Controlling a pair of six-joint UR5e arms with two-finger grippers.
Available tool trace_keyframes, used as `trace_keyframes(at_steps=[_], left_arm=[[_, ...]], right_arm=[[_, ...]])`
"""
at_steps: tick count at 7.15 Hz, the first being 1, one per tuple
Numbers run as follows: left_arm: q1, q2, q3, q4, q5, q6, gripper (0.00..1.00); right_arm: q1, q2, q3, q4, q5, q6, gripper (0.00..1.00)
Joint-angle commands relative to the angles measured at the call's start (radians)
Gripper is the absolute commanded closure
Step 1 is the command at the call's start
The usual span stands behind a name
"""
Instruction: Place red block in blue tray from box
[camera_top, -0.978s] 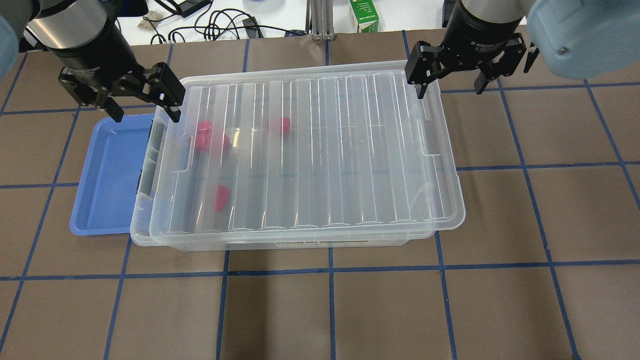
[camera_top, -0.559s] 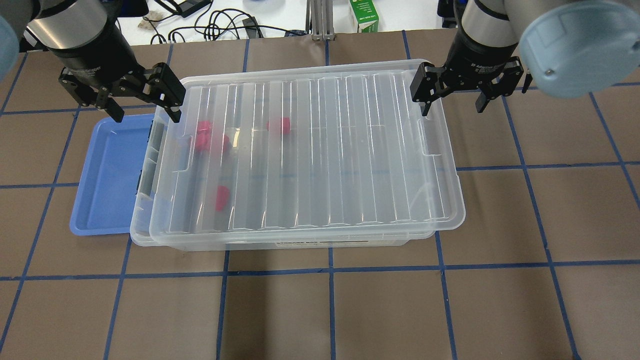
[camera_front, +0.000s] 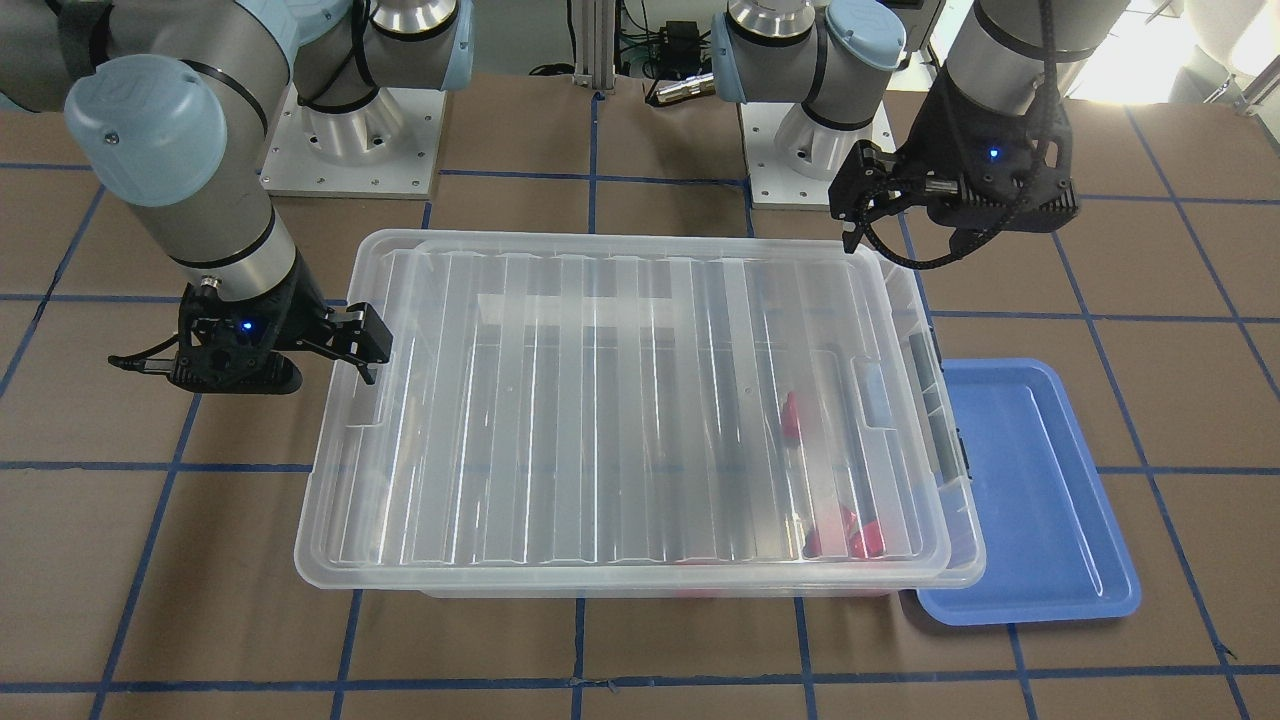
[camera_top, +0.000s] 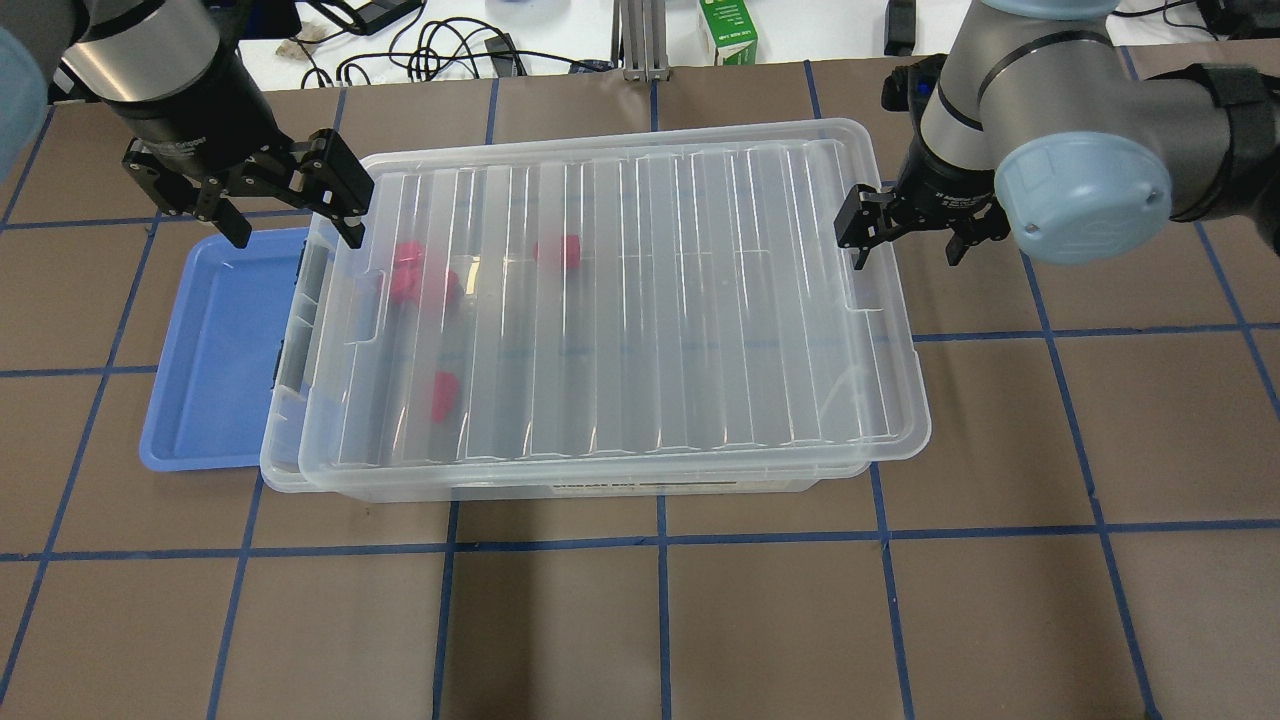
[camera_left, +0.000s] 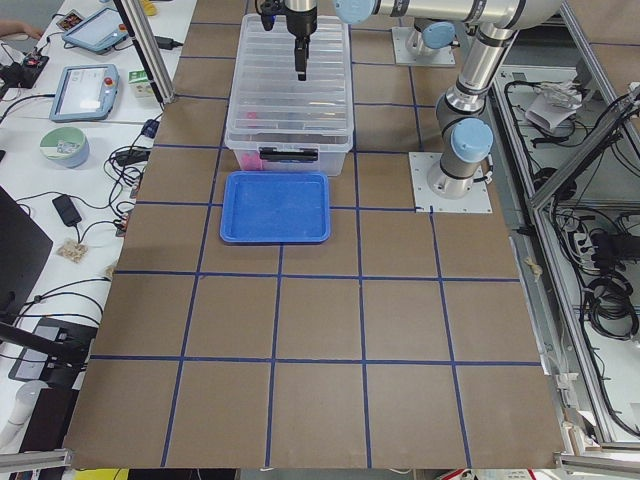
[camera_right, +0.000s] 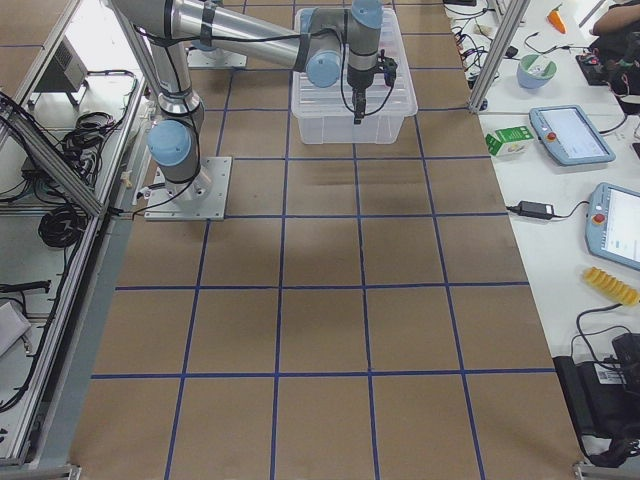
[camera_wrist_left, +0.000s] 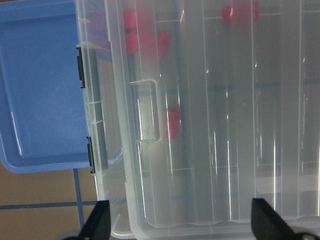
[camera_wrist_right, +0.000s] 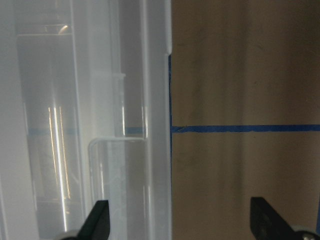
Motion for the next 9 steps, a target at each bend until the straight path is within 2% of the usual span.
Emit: trace_keyframes(at_steps=[1,4,6,9], left_arm=[[0.000,-0.005,-0.003,0.002,-0.001,0.000,0.00],[0.000,-0.006,-0.005,0.004,-0.001,-0.002,0.00],[0.000,-0.006,-0.005,0.004,-0.003,-0.002,0.00],[0.000,-0.014,-0.006,0.010,-0.005,-0.002,0.00]], right_arm=[[-0.015,0.009,0.014,-0.009,-0.002,-0.046,0.00],[-0.105,0.015,0.018,-0.008,-0.005,-0.162,0.00],[-0.159,0.020,0.014,-0.012,-0.063,-0.213,0.00],[-0.263,0.018,0.005,-0.009,-0.068,-0.282,0.00]])
